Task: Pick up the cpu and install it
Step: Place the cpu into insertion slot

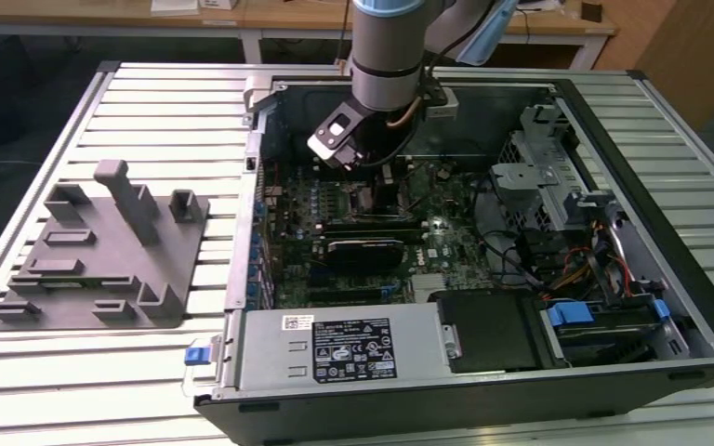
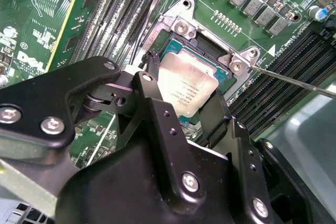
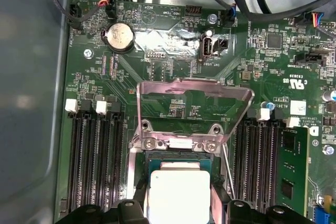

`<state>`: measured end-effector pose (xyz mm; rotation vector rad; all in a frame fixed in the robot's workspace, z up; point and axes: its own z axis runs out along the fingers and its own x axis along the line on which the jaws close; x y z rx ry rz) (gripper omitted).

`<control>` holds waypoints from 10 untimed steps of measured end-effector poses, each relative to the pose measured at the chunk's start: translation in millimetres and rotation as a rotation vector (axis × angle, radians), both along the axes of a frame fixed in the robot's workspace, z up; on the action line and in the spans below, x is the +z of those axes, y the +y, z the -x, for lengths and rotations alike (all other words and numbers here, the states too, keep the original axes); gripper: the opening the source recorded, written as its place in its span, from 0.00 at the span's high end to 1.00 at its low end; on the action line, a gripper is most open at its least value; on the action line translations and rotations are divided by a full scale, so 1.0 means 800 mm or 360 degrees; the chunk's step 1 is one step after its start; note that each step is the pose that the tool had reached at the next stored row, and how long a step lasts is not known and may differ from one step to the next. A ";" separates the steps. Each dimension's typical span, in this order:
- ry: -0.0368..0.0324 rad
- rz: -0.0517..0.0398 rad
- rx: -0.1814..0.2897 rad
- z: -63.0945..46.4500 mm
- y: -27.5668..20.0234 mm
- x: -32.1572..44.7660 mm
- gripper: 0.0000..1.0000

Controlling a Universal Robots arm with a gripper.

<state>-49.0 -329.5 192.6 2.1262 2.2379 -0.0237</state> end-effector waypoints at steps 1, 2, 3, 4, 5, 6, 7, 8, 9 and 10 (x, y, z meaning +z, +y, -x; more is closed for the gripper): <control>0.0000 0.0000 0.0000 0.000 -0.0001 -0.0001 0.45; 0.0001 0.0000 0.0000 0.000 0.0000 -0.0003 0.45; 0.0001 0.0000 0.0000 0.000 0.0000 -0.0005 0.45; 0.0001 0.0000 0.0000 0.000 0.0001 -0.0008 0.45; 0.0002 0.0001 -0.0001 0.000 0.0002 -0.0010 0.45; 0.0002 0.0000 -0.0002 0.000 0.0003 -0.0012 0.45; 0.0002 0.0000 -0.0005 0.000 0.0004 -0.0015 0.45; 0.0002 0.0000 -0.0010 0.000 0.0005 -0.0017 0.45; 0.0002 0.0000 -0.0014 0.000 0.0006 -0.0019 0.45; 0.0002 0.0000 -0.0019 0.000 0.0006 -0.0021 0.45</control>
